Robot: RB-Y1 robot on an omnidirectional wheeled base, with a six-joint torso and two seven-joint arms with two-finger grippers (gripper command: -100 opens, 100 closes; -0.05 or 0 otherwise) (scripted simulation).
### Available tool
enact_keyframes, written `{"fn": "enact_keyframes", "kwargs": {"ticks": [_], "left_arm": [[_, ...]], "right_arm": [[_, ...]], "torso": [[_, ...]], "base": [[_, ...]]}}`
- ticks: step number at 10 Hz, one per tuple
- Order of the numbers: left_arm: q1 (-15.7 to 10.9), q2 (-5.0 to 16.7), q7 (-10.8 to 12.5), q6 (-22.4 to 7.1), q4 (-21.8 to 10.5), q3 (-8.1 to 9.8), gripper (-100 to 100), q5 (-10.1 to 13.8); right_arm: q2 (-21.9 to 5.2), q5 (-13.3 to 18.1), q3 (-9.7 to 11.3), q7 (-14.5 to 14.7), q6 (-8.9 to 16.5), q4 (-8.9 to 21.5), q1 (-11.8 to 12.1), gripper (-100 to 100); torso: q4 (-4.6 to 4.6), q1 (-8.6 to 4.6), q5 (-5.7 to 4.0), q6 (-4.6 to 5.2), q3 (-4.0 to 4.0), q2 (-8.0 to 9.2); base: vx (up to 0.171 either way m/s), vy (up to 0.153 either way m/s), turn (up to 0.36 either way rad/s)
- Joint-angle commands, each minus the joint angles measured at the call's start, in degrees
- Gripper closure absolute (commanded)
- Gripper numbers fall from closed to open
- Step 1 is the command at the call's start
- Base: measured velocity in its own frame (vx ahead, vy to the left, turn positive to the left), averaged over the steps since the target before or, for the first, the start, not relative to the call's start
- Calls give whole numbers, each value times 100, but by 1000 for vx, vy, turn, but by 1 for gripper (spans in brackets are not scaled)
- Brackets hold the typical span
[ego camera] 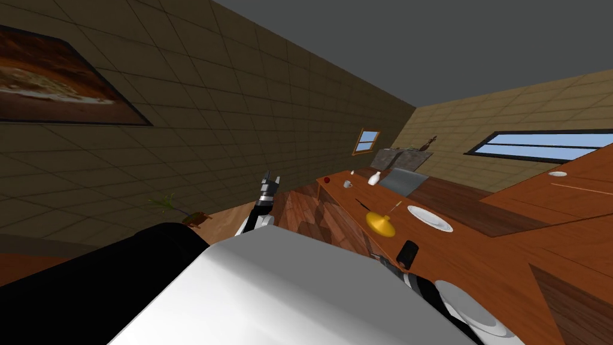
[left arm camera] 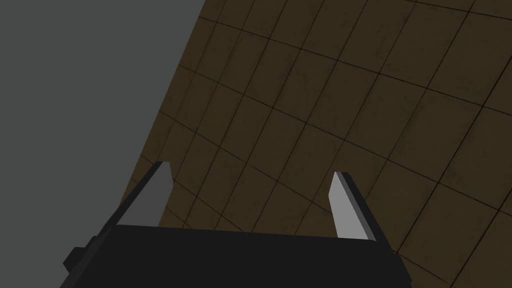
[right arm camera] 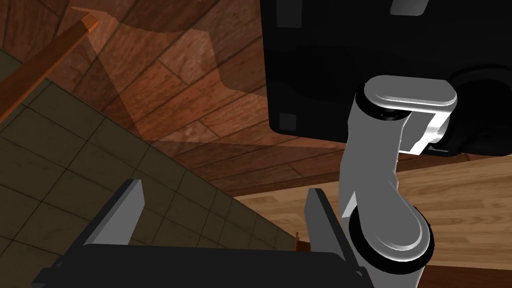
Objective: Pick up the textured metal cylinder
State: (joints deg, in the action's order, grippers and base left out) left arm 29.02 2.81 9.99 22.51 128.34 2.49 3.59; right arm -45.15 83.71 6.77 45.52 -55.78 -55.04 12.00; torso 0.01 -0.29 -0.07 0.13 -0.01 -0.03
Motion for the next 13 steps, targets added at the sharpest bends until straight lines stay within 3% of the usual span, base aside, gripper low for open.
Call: {"fn": "enact_keyframes", "kwargs": {"ticks": [1,13], "left_arm": [[0,0,0,0,0,0,0,0],[0,0,0,0,0,1,0,0]], "right_arm": [[-84,286,-4,144,-17,232,-125,-100],[-428,2301,-55,778,4,1233,-814,-100]], "torso": [[0,0,0,0,0,0],[-1,-11,-3,1,-3,-5]], "base": [[-13,-42,184],[-16,-69,145]]}}
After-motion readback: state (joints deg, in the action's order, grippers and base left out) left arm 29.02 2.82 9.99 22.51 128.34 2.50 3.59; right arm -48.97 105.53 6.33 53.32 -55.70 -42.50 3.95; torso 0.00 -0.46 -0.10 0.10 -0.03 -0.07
